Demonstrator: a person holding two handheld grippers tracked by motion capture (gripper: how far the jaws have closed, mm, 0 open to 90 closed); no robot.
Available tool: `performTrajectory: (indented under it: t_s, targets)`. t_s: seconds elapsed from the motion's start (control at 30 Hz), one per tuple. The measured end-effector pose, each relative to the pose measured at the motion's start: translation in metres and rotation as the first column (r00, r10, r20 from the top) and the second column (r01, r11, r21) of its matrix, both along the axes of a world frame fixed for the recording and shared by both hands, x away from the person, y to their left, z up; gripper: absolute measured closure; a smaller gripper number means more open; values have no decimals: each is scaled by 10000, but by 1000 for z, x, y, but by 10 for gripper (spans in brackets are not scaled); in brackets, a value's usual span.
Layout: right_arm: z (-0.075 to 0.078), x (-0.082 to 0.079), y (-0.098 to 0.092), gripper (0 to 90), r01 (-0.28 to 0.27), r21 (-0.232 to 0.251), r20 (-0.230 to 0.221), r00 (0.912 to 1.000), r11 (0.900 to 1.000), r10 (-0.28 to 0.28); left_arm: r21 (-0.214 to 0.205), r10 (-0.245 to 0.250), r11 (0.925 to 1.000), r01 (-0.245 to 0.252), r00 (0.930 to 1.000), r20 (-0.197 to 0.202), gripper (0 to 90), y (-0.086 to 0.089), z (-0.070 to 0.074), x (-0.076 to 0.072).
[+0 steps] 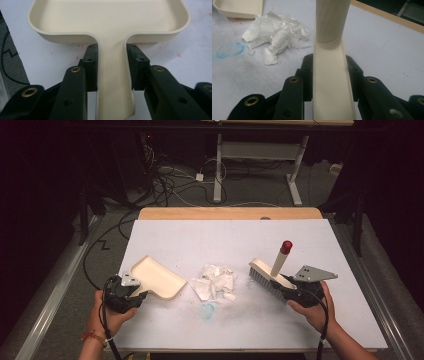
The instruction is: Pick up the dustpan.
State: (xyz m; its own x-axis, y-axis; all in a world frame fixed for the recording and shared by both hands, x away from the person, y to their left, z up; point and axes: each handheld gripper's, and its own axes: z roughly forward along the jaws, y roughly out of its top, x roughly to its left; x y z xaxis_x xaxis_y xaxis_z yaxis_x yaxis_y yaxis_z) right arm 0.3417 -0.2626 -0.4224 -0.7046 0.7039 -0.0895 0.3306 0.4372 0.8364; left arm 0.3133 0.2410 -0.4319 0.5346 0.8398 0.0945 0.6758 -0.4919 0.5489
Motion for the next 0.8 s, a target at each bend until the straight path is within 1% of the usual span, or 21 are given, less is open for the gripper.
performTrajectory:
  t_s: [0.03, 0.1, 0.13, 0.2, 0.27, 0.33, 0.4, 0.43, 0.5, 0.57, 0.6, 0.63, 0.73, 0.77, 0.8]
  targets:
    - [0, 0, 0, 680, 19, 25, -35, 10000, 10000, -18, -9, -91, 10000, 91, 9999, -115, 632, 0, 1, -2]
    - [0, 1, 1, 680, 97, 2, 0, 10000, 10000, -97, 79, -198, 9998, 199, 9997, -146, 632, 0, 4, -6]
    - [0, 2, 1, 680, 77, -1, 26, 10000, 10000, -77, 121, -307, 9994, 310, 9992, -256, 632, 0, 4, -8]
    - [1, 2, 2, 680, 217, 29, 70, 9997, 9998, -217, 138, -536, 9984, 542, 9979, -366, 632, -1, 6, -12]
    - [1, 5, 3, 680, 322, 27, 157, 9994, 9995, -322, 278, -844, 9959, 857, 9954, -453, 632, -3, 9, -15]
    - [2, 9, 5, 680, 480, 176, 204, 9986, 9987, -484, 359, -1097, 9931, 1119, 9923, -573, 632, -5, 12, -19]
    - [3, 13, 8, 680, 702, 410, 117, 9974, 9967, -708, 443, -1440, 9881, 1476, 9868, -740, 632, -8, 13, -22]
    - [3, 16, 10, 680, 727, 395, 146, 9972, 9966, -733, 423, -1591, 9857, 1630, 9839, -817, 632, -9, 14, -23]
    - [1, 19, 17, 680, 774, 217, 331, 9964, 9968, -781, 424, -1926, 9794, 1972, 9767, -943, 631, -13, 15, -25]
    - [-1, 24, 27, 680, 732, 95, 412, 9964, 9973, -735, 541, -2242, 9714, 2311, 9682, -1109, 631, -19, 14, -25]
    - [-3, 26, 32, 680, 815, 241, 332, 9961, 9964, -823, 565, -2377, 9677, 2455, 9642, -1178, 631, -22, 14, -25]
    - [-5, 29, 36, 680, 709, 340, 244, 9971, 9969, -717, 539, -2500, 9646, 2581, 9603, -1238, 631, -25, 13, -25]
    - [-13, 34, 54, 680, 518, 609, 29, 9986, 9968, -521, 589, -2692, 9586, 2785, 9541, -1311, 631, -31, 12, -24]
    - [-14, 35, 57, 680, 441, 618, 39, 9990, 9971, -444, 598, -2825, 9545, 2922, 9500, -1335, 631, -34, 12, -24]
    - [-15, 35, 63, 680, 373, 557, 97, 9992, 9978, -379, 569, -2913, 9519, 3012, 9466, -1381, 631, -37, 11, -23]
